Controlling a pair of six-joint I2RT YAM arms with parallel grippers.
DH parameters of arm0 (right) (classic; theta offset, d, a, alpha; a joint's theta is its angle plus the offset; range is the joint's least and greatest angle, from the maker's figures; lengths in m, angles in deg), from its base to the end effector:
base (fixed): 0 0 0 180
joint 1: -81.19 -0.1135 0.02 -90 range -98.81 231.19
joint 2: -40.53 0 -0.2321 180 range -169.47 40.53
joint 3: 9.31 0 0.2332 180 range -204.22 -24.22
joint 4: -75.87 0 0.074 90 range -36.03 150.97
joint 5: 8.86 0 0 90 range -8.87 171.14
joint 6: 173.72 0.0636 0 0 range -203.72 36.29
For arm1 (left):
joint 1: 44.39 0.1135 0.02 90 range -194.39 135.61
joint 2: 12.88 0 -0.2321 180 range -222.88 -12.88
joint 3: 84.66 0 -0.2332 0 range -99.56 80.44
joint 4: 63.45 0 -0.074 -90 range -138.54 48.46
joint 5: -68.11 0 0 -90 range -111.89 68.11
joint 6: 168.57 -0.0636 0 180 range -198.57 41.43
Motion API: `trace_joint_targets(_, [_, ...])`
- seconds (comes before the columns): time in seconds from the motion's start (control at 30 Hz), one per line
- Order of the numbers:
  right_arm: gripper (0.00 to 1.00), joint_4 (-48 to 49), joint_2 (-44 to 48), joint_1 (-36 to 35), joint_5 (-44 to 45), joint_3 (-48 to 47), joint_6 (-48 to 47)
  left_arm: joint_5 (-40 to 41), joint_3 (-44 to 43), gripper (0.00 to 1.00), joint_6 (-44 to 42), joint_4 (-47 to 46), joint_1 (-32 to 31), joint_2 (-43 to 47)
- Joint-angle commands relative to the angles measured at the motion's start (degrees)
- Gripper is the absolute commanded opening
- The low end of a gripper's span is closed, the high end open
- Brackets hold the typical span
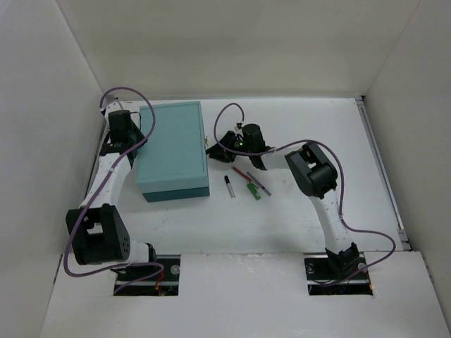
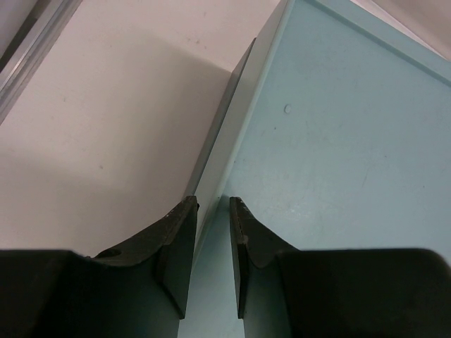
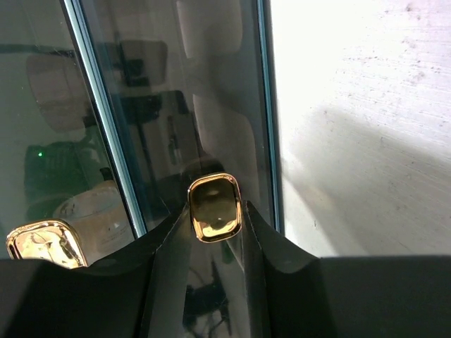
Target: Organize the makeup
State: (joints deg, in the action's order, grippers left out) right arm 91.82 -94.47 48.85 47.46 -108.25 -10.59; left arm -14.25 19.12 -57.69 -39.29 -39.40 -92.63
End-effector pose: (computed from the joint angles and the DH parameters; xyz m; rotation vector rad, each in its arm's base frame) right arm 0.3967 0.2929 0.0967 0.3400 2.2878 1.6732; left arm 0.3308 0.0374 0.2639 -0.5390 1.9775 -0.0357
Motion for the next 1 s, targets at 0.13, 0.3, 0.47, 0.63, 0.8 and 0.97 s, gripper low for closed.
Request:
trace_joint_targets(0.13, [0.13,4.7,2.5,-0.4,2.6,2.9,1.4,0.9,1.9,0.22,-1.5,8.7,0.9,-0.9])
trace_joint_targets(0.3, [0.13,4.3,6.6,4.3,4.0,8.2,-1.2,0.9,1.9,0.22,-1.5,8.6,1.0,-1.2])
trace_joint_targets(0.47, [0.13,1.9,10.5,8.4,3.9,12.7,-4.8,0.9,1.6,0.22,-1.6,8.6,1.1,-2.1])
trace_joint_targets(0.63, [0.13,-0.3,12.3,10.0,4.1,15.4,-7.4,0.9,0.8,0.20,-2.2,8.2,1.2,-3.8])
trace_joint_targets(0.8, [0.13,-0.5,14.1,11.5,4.5,17.4,-8.3,0.4,-1.0,0.19,-3.3,7.4,1.0,-6.3])
trace_joint_targets(0.97, [0.13,-1.1,16.5,12.9,5.7,20.5,-9.9,0.3,-3.2,0.18,-5.1,6.5,0.2,-9.1])
